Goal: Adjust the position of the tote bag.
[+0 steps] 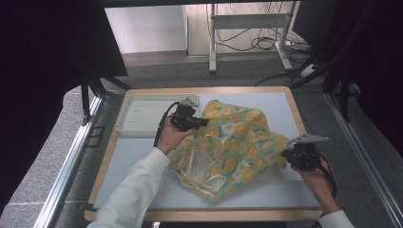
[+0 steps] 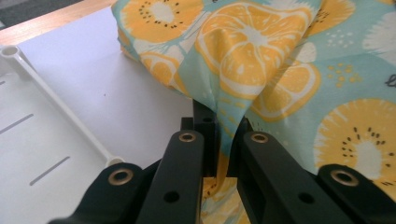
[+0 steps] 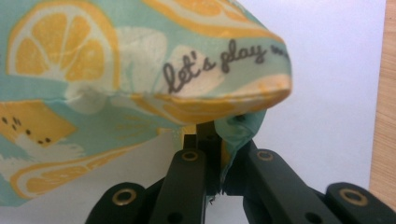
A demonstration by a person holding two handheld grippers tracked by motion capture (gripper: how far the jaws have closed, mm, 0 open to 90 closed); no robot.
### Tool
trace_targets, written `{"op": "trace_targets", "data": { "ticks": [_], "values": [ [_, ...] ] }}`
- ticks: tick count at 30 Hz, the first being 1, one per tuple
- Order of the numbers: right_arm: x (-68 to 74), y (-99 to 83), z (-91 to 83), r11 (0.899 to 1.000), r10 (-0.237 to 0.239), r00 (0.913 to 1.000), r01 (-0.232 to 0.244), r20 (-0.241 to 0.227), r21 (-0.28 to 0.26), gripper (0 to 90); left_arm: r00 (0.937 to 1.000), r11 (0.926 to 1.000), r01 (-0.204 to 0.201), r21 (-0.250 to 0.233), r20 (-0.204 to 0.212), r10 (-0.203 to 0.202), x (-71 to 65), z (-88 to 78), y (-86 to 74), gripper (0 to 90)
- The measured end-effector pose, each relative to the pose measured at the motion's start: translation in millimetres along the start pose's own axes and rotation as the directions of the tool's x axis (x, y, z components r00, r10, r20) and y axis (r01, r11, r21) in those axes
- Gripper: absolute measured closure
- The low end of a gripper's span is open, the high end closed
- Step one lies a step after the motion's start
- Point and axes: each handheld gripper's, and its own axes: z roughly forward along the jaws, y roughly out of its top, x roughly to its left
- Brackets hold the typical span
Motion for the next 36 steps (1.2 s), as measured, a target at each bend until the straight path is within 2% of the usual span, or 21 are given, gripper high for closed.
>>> {"op": "trace_targets", "data": {
  "ticks": [7,19,27,32,36],
  "values": [
    [-11.1,6.3,1.4,1.0,0.012,0.9998,-0.012,-0.018,-0.015,88.6,0.9999,0.9998,0.003,-0.017,0.015,-0.003,-3.4,-8.8,-5.1,88.6],
    [-19.8,12.6,1.1,0.999,0.031,0.9991,-0.032,-0.029,-0.025,88.8,0.9991,0.9992,0.016,-0.035,0.039,-0.015,-6.1,-20.7,-15.8,88.7],
    [-32.2,31.5,8.6,1.0,0.027,0.9994,-0.028,-0.022,-0.005,88.9,0.9956,0.9972,0.045,-0.06,0.085,-0.04,-11.0,-34.9,-27.3,88.7],
    [-44.2,47.6,17.5,0.999,0.042,0.9988,-0.041,-0.027,0.011,88.9,0.9924,0.9949,0.047,-0.089,0.118,-0.037,-21.9,-45.8,-35.0,88.8],
    [-53.0,59.4,27.9,0.999,0.045,0.9987,-0.045,-0.023,0.021,88.9,0.9872,0.9934,0.057,-0.1,0.154,-0.041,-31.2,-50.1,-41.4,88.8]
  ]
}}
